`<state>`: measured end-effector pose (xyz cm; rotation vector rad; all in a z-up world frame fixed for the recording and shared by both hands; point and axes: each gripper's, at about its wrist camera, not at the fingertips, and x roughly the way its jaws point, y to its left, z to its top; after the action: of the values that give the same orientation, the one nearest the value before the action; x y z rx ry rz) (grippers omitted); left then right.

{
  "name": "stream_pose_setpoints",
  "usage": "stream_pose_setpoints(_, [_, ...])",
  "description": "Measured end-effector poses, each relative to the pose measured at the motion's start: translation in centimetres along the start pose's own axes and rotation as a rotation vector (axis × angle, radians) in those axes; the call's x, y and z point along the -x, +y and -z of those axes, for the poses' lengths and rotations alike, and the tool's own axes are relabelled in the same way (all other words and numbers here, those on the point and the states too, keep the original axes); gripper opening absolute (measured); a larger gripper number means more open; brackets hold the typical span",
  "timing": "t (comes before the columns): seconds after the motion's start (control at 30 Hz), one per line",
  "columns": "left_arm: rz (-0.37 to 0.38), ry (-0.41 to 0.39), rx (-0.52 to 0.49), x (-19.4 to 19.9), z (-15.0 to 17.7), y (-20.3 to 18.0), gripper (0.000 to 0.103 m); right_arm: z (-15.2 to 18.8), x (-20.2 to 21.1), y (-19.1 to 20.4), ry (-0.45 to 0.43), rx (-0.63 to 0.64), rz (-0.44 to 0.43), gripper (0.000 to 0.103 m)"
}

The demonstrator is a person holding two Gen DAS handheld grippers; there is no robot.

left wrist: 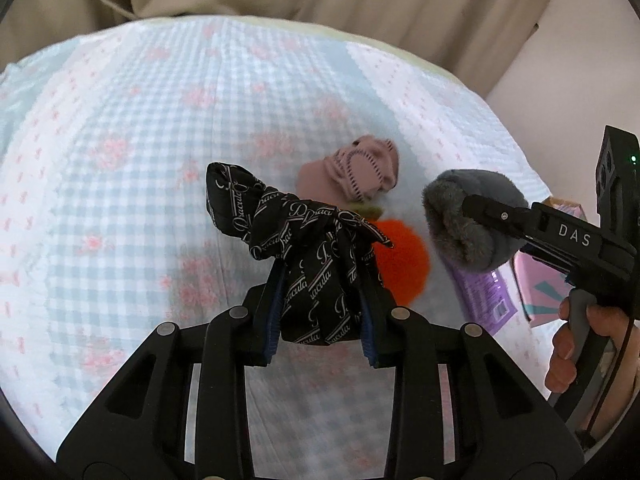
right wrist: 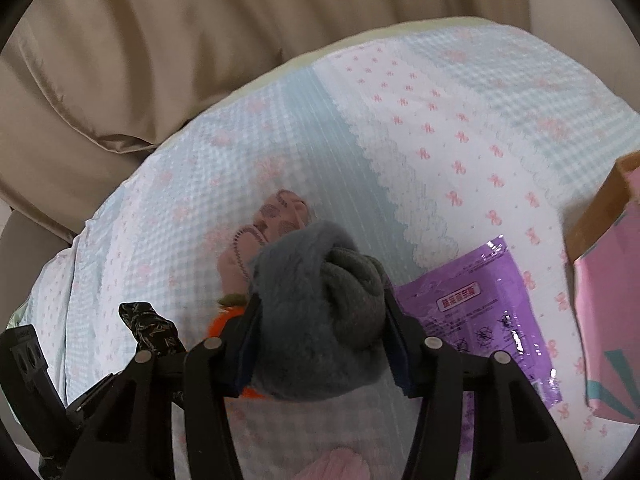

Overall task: Organize soft objects
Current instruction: 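Grasp black patterned scrunchie with left tool while right tool grasps grey fuzzy item, then carry black scrunchie and grey fuzzy item over the cardboard box with both tools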

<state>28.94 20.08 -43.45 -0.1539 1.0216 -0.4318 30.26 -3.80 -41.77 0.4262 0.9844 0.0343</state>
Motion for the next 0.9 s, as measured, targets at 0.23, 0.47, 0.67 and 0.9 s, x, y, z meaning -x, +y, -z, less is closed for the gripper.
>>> stream_pose_setpoints(0.23, [-0.034,-0.032,-0.016,4.0,-1.6,-2.3,0.028,-1.1,5.0,1.1,-0.042,0.034,-0.009,0.05])
stream_pose_setpoints(0.47, [-0.067,-0.076,0.004,9.4,-2.8,-5.8,0.028,-2.4,11.8,2.0,-0.071,0.088,-0.024,0.05])
stream_pose_setpoints(0.67, [-0.102,-0.114,0.021,15.1,-3.6,-10.3,0.028,-3.2,18.6,2.1,-0.087,0.149,-0.041,0.05])
stream_pose_setpoints(0.9, [-0.158,-0.142,0.026,21.5,-3.5,-17.2,0.029,-3.7,27.2,0.7,-0.09,0.271,-0.06,0.05])
